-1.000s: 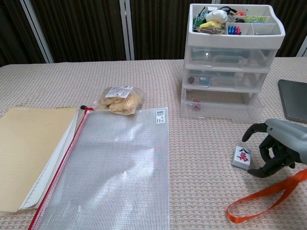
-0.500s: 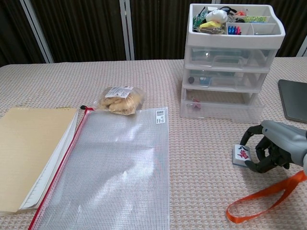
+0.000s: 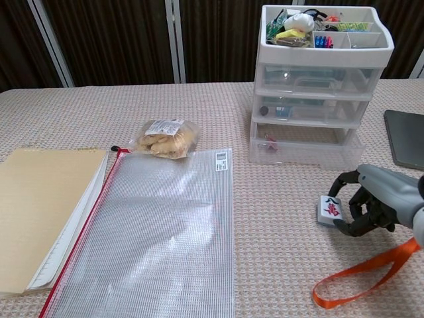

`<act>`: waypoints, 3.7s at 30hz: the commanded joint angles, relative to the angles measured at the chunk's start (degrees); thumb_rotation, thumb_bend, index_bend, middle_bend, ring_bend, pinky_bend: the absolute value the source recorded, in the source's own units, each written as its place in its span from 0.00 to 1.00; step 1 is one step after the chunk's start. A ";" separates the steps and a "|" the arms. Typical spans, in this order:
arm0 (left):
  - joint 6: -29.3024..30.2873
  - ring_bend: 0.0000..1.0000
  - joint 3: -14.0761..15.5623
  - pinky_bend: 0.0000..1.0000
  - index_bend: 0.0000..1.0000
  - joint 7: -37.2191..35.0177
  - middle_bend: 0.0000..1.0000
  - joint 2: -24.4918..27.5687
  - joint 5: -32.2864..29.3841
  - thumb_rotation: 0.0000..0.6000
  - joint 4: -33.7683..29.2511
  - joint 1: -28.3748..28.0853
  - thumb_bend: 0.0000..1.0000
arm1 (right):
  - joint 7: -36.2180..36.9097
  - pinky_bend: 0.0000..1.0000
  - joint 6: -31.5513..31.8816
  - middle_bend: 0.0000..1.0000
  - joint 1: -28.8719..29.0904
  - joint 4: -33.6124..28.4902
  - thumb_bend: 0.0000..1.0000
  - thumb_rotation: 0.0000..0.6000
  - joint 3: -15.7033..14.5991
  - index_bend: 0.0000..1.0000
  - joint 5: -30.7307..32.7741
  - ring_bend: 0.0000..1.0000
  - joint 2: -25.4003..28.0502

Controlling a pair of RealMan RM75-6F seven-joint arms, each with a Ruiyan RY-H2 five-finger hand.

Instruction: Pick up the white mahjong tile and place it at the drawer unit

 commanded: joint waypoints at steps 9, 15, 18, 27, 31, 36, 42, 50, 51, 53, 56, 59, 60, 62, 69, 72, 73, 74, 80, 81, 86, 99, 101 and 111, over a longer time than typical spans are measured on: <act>0.01 0.00 -0.03 0.00 0.08 0.00 0.00 0.01 -0.06 1.00 -0.05 0.02 0.16 | 2.50 0.72 0.84 0.78 -0.47 -2.90 0.35 1.00 3.74 0.56 -4.29 0.80 1.64; -0.29 0.00 -0.17 0.00 0.08 0.01 0.00 0.06 -0.55 1.00 -0.11 -0.04 0.15 | 0.80 0.72 0.17 0.78 1.92 -3.50 0.35 1.00 9.92 0.56 -2.55 0.80 2.82; -0.50 0.00 -0.22 0.00 0.08 -0.12 0.00 0.09 -0.83 1.00 -0.17 -0.08 0.16 | 0.61 0.72 -0.28 0.78 2.99 -2.51 0.35 1.00 12.38 0.56 -1.53 0.80 2.77; -1.25 0.00 -0.14 0.00 0.08 -0.68 0.00 0.43 -1.30 1.00 -0.63 -0.24 0.16 | 0.76 0.72 -2.96 0.78 6.78 6.47 0.35 1.00 18.39 0.56 3.64 0.80 0.30; -1.57 0.00 -0.13 0.00 0.08 -0.86 0.00 0.60 -1.48 1.00 -0.88 -0.33 0.15 | 1.84 0.72 -3.39 0.78 7.89 11.14 0.28 1.00 18.80 0.56 3.34 0.80 -1.37; -1.83 0.00 -0.10 0.00 0.08 -1.14 0.00 0.75 -1.63 1.00 -1.12 -0.40 0.16 | 3.60 0.72 -3.25 0.78 8.57 16.84 0.19 1.00 17.79 0.51 0.99 0.80 -3.43; -1.87 0.00 -0.05 0.00 0.08 -1.13 0.00 0.79 -1.59 1.00 -1.23 -0.39 0.16 | 4.56 0.71 -3.13 0.78 8.24 18.77 0.15 1.00 17.83 0.42 1.27 0.80 -4.54; -1.77 0.00 0.02 0.00 0.08 -1.02 0.00 0.74 -1.55 1.00 -1.32 -0.31 0.16 | 6.26 0.71 -2.21 0.78 6.57 17.25 0.14 1.00 17.35 0.38 -0.04 0.80 -3.60; -1.74 0.00 0.01 0.00 0.08 -1.00 0.00 0.73 -1.53 1.00 -1.32 -0.31 0.16 | 6.43 0.71 -2.19 0.78 6.42 17.11 0.14 1.00 17.29 0.36 -0.19 0.80 -3.49; -1.66 0.00 0.02 0.00 0.08 -0.91 0.00 0.69 -1.45 1.00 -1.29 -0.29 0.16 | 6.79 0.71 -2.13 0.78 6.03 16.74 0.12 1.00 17.19 0.32 -0.39 0.80 -3.22; -1.54 0.00 0.03 0.00 0.08 -0.82 0.00 0.63 -1.39 1.00 -1.30 -0.24 0.15 | 7.35 0.71 -2.23 0.78 5.57 15.89 0.11 1.00 17.24 0.30 -0.49 0.80 -2.82; -1.50 0.00 0.01 0.00 0.08 -0.70 0.00 0.58 -1.41 1.00 -1.26 -0.22 0.16 | 7.44 0.72 -2.33 0.78 5.26 15.31 0.11 1.00 17.05 0.29 -0.74 0.80 -2.50; -1.49 0.00 0.01 0.00 0.08 -0.66 0.00 0.58 -1.41 1.00 -1.25 -0.22 0.16 | 7.43 0.72 -2.33 0.78 5.17 15.10 0.11 1.00 17.05 0.29 -0.72 0.80 -2.44; -1.43 0.00 0.01 0.00 0.08 -0.68 0.00 0.55 -1.39 1.00 -1.22 -0.19 0.16 | 7.45 0.72 -2.36 0.77 4.97 14.57 0.11 1.00 16.97 0.31 -0.73 0.79 -2.26; -1.49 0.00 0.04 0.00 0.08 -0.86 0.00 0.57 -1.34 1.00 -1.17 -0.21 0.16 | 7.87 0.62 -1.34 0.64 2.92 9.68 0.18 1.00 11.92 0.40 -6.82 0.64 0.61; -1.43 0.00 0.04 0.00 0.08 -0.84 0.00 0.57 -1.31 1.00 -1.20 -0.19 0.16 | 9.43 0.56 -0.98 0.52 1.33 7.61 0.21 1.00 6.19 0.39 -14.21 0.49 3.05; -1.39 0.00 0.04 0.00 0.08 -0.82 0.00 0.56 -1.28 1.00 -1.22 -0.18 0.16 | 10.38 0.54 -1.61 0.47 0.97 7.40 0.22 1.00 3.43 0.38 -17.92 0.42 4.36; -1.35 0.00 0.05 0.00 0.08 -0.78 0.00 0.55 -1.23 1.00 -1.23 -0.17 0.16 | 11.04 0.50 -2.06 0.42 0.81 7.52 0.23 1.00 1.89 0.37 -20.07 0.35 5.19; -1.01 0.00 -0.09 0.00 0.08 -0.61 0.00 0.36 -1.22 1.00 -1.08 -0.09 0.16 | 10.08 0.24 -5.37 0.20 1.87 13.76 0.25 1.00 -9.16 0.23 -37.00 0.09 10.40; -1.01 0.00 -0.10 0.00 0.08 -0.58 0.00 0.34 -1.25 1.00 -1.06 -0.08 0.16 | 9.06 0.20 -5.76 0.17 2.07 14.81 0.26 1.00 -10.00 0.19 -38.44 0.05 10.64; -0.74 0.00 -0.21 0.00 0.08 -0.71 0.00 0.22 -1.08 1.00 -0.98 -0.08 0.16 | -1.23 0.00 -6.66 0.01 2.68 20.55 0.27 1.00 -12.25 0.11 -43.06 0.00 9.99; -0.78 0.00 -0.29 0.00 0.08 -1.35 0.00 0.26 -1.07 1.00 -0.77 -0.16 0.16 | -17.62 0.00 -10.63 0.01 3.68 31.46 0.30 1.00 -12.55 0.14 -47.49 0.00 4.68; -0.85 0.00 -0.28 0.00 0.08 -1.50 0.00 0.25 -1.11 1.00 -0.74 -0.18 0.16 | -19.32 0.00 -11.28 0.02 4.08 32.66 0.30 1.00 -12.24 0.16 -47.97 0.00 4.15; -1.21 0.00 -0.34 0.00 0.08 -1.84 0.00 0.41 -1.36 1.00 -0.88 -0.34 0.16 | -23.42 0.00 -13.87 0.07 5.20 34.84 0.30 1.00 -9.27 0.21 -47.02 0.00 2.44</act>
